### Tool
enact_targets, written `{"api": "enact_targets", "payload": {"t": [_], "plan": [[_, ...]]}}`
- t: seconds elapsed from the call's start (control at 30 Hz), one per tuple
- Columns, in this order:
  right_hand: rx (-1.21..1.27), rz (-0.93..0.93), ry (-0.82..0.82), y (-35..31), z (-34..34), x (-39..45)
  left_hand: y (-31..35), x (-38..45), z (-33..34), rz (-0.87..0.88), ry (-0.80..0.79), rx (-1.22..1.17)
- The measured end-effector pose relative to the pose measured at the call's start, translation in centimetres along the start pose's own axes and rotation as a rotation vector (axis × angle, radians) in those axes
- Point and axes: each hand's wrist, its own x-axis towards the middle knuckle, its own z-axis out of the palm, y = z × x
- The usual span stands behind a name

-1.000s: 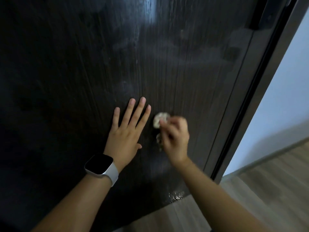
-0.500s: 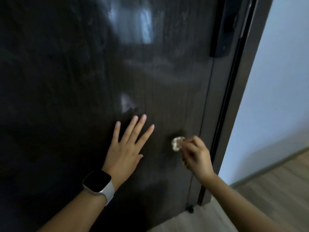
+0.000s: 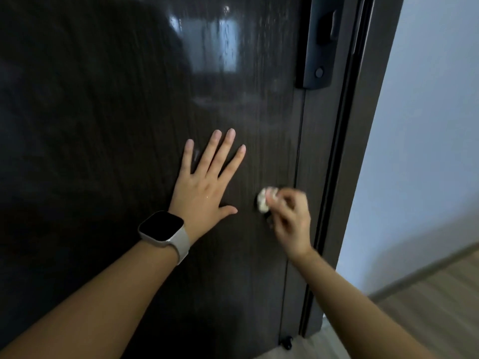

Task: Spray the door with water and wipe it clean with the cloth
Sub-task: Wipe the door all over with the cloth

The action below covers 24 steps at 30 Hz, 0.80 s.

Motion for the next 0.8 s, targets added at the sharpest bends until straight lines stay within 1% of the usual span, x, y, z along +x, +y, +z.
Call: {"api": "enact_targets", "payload": {"t": [0.07, 0.1, 0.17, 0.2, 0.23, 0.27, 0.47, 0.5, 0.57, 0.63, 0.67, 0.73, 0.8], "plan": [[0.080, 0.095, -0.205, 0.8, 0.1, -6.1, -0.1, 0.1, 0.0, -0.004, 0.002, 0.002], [0.087, 0.072, -0.311, 1.1, 0.1, -9.0, -0.1, 0.2, 0.0, -0.007, 0.000, 0.007], [0.109, 0.015, -0.506, 1.7, -0.6, -12.3, 0.0, 0.1, -0.1, -0.009, -0.006, 0.019], [0.121, 0.012, -0.549, 1.9, -1.3, -12.3, 0.0, 0.1, -0.2, -0.010, -0.011, 0.025], [0.146, 0.009, -0.550, 2.1, -1.8, -11.2, 0.0, 0.1, -0.3, -0.010, -0.016, 0.027], [0.155, -0.009, -0.504, 2.0, -2.4, -9.2, 0.0, 0.1, -0.4, -0.011, -0.019, 0.024], [0.039, -0.089, -0.055, 1.8, -5.0, 8.3, 0.0, 0.1, -0.3, -0.015, -0.006, -0.003], [0.030, -0.080, -0.013, 2.0, -4.8, 9.7, 0.0, 0.1, -0.3, -0.012, -0.001, -0.003], [-0.007, -0.065, 0.035, 2.4, -3.9, 9.4, -0.1, 0.1, -0.3, -0.008, 0.005, -0.008], [-0.010, -0.042, 0.017, 2.9, -3.0, 5.5, 0.0, 0.1, -0.3, -0.013, 0.006, -0.002], [-0.001, -0.006, -0.017, 3.1, -2.9, 2.8, 0.0, 0.1, -0.3, -0.017, 0.008, 0.004], [0.011, 0.113, -0.188, 3.9, -2.9, -2.7, 0.0, 0.2, -0.5, -0.018, 0.009, 0.003], [0.044, 0.112, -0.358, 4.5, -3.7, -6.6, 0.0, 0.2, -0.9, -0.016, -0.015, 0.006]]}}
